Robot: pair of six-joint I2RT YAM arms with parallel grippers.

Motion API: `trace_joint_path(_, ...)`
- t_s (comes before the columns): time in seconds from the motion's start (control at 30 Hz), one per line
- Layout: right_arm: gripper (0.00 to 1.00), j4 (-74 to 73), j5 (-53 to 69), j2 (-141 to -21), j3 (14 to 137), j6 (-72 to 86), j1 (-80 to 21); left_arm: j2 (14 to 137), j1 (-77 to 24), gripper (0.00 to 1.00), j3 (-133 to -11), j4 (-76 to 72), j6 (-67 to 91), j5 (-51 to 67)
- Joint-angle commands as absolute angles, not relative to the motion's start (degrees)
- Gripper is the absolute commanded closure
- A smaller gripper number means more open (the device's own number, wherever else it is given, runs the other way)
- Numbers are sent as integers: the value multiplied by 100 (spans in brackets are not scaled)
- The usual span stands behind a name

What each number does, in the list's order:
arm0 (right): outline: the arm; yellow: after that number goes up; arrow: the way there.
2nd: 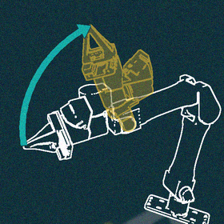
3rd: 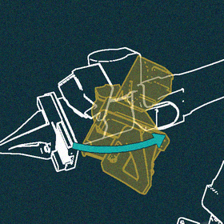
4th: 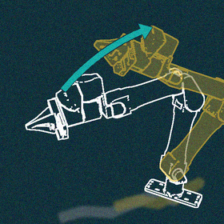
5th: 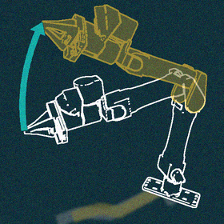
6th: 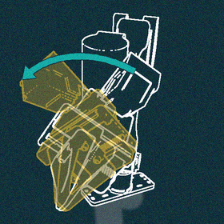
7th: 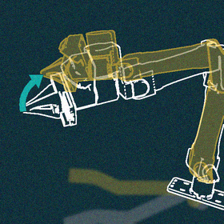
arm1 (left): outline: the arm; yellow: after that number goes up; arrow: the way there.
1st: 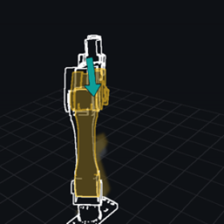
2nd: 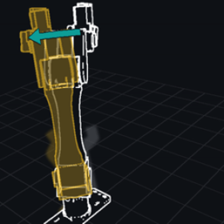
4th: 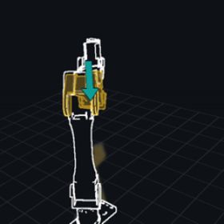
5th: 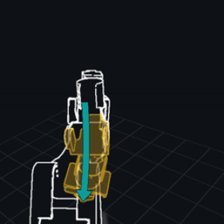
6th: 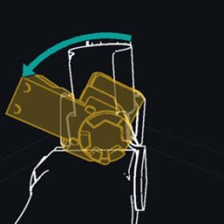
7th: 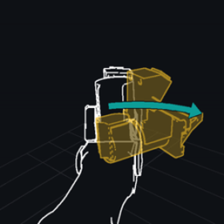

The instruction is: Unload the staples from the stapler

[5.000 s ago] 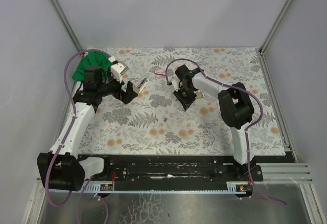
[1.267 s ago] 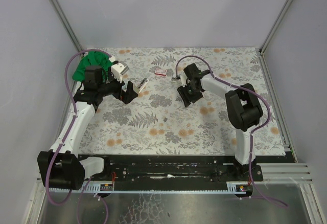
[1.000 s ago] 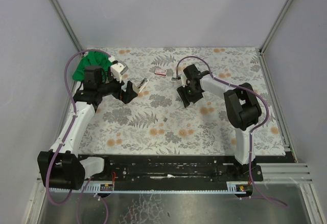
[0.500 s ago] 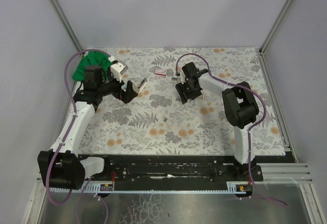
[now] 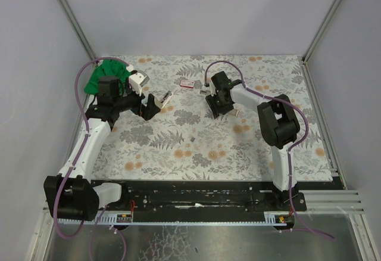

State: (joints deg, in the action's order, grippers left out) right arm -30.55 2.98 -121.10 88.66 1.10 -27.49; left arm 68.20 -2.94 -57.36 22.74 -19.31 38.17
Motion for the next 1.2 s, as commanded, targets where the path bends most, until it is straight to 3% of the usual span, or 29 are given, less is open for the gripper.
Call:
trace_joint_path(0.0, 48, -2949, -69, -12278, 8975, -7, -2770, 6823, -260, 0, -5659, 1968, -1893, 3878)
trace_joint_path(0.5, 67, -2775, -263, -12220, 8885, -196, -2775, 6815, -247, 0, -5652, 1967, -1903, 3885)
trace_joint_path(0.7, 67, -2848, -333, -12090, 8753, -239, -2772, 6818, -247, 0, -5660, 1969, -1900, 3892)
trace_joint_path(0.83, 64, -2881, -328, -12035, 8689, -247, -2769, 6809, -251, 0, -5660, 1969, -1894, 3901)
trace_joint_path(1.17, 42, -2879, -174, -11545, 8287, -369, -2769, 6820, -241, 0, -5660, 1969, -1884, 3903)
